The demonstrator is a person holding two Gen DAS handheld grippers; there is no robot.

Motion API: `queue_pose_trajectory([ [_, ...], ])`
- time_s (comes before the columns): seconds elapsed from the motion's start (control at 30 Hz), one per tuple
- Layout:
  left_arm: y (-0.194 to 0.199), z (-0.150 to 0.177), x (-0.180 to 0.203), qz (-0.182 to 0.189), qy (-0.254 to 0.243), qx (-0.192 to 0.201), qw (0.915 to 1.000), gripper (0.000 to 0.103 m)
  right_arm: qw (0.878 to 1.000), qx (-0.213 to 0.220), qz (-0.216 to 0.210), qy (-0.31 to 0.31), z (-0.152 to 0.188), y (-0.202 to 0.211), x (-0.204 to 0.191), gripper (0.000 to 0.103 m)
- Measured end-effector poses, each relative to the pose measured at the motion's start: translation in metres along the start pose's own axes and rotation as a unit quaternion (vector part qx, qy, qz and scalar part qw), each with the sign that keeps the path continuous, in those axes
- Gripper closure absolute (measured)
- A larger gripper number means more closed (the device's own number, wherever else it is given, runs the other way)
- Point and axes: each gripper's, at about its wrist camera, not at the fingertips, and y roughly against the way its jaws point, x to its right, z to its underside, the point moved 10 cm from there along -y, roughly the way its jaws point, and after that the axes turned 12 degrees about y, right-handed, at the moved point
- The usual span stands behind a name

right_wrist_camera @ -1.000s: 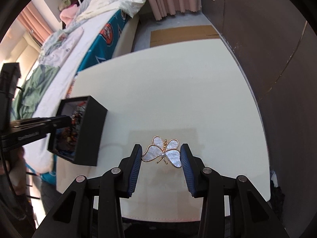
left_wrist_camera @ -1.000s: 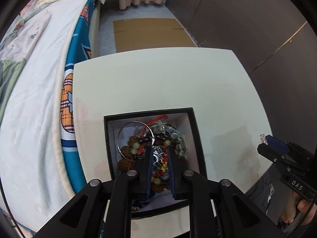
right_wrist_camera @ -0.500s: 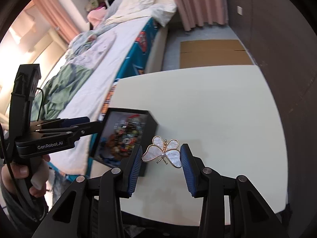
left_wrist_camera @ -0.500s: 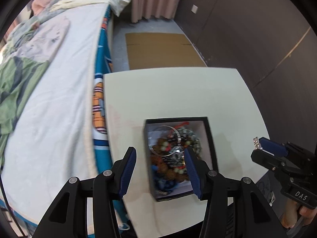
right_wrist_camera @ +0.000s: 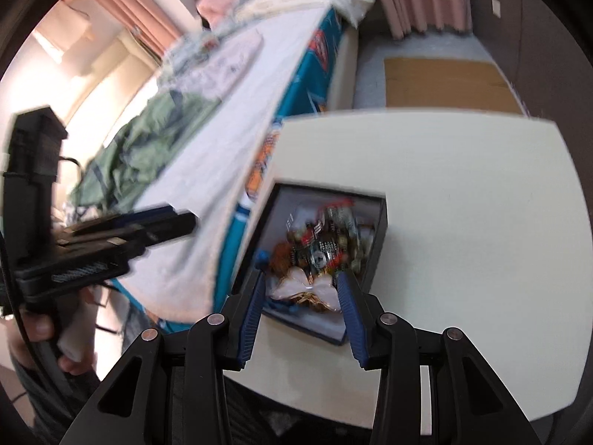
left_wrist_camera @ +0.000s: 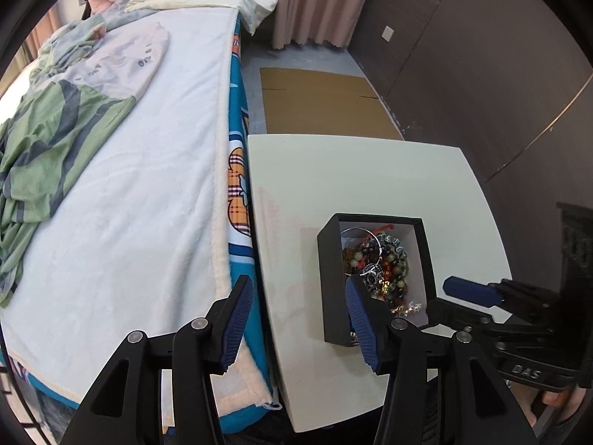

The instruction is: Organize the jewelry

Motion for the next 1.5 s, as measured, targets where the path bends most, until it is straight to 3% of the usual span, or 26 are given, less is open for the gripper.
queue_pose_trajectory([
  [0.13,0.002,0.002,0.003,0.005,-0.003,0.001,1.0000,0.050,1.000,0.003,0.008,-0.016,0.008,0.004,0.008,0.046],
  [0.3,0.007,0.007,0.014,0.017,-0.011,0.005,0.9998,0.049,0.999,0.017,0.022,-0.027,0.013,0.026,0.021,0.044],
  [0.37,0.010,0.009,0.019,0.019,-0.016,0.010,0.9996,0.038,0.999,0.021,0.029,-0.032,0.015,0.033,0.027,0.042],
  [0.7,0.046,0.017,0.048,0.027,-0.037,0.070,0.9965,0.028,0.995,0.055,0.072,-0.050,0.027,0.079,0.052,0.040],
  [0.83,0.069,0.019,0.055,0.016,-0.042,0.115,0.9924,0.023,0.992,0.075,0.092,-0.048,0.031,0.101,0.057,0.033],
  [1.0,0.096,0.029,0.068,0.020,-0.051,0.150,0.9872,0.015,0.988,0.097,0.115,-0.046,0.039,0.129,0.058,0.031],
  [1.23,0.129,0.052,0.081,0.034,-0.064,0.192,0.9788,0.011,0.982,0.125,0.132,-0.040,0.051,0.159,0.052,0.010],
  [1.33,0.140,0.065,0.082,0.040,-0.064,0.206,0.9756,0.010,0.979,0.143,0.139,-0.040,0.061,0.172,0.047,0.008],
  [1.4,0.144,0.076,0.084,0.050,-0.060,0.207,0.9751,0.006,0.977,0.158,0.137,-0.044,0.067,0.181,0.045,0.000],
  [1.5,0.150,0.091,0.085,0.052,-0.064,0.215,0.9732,0.004,0.973,0.173,0.147,-0.041,0.076,0.195,0.040,0.000],
])
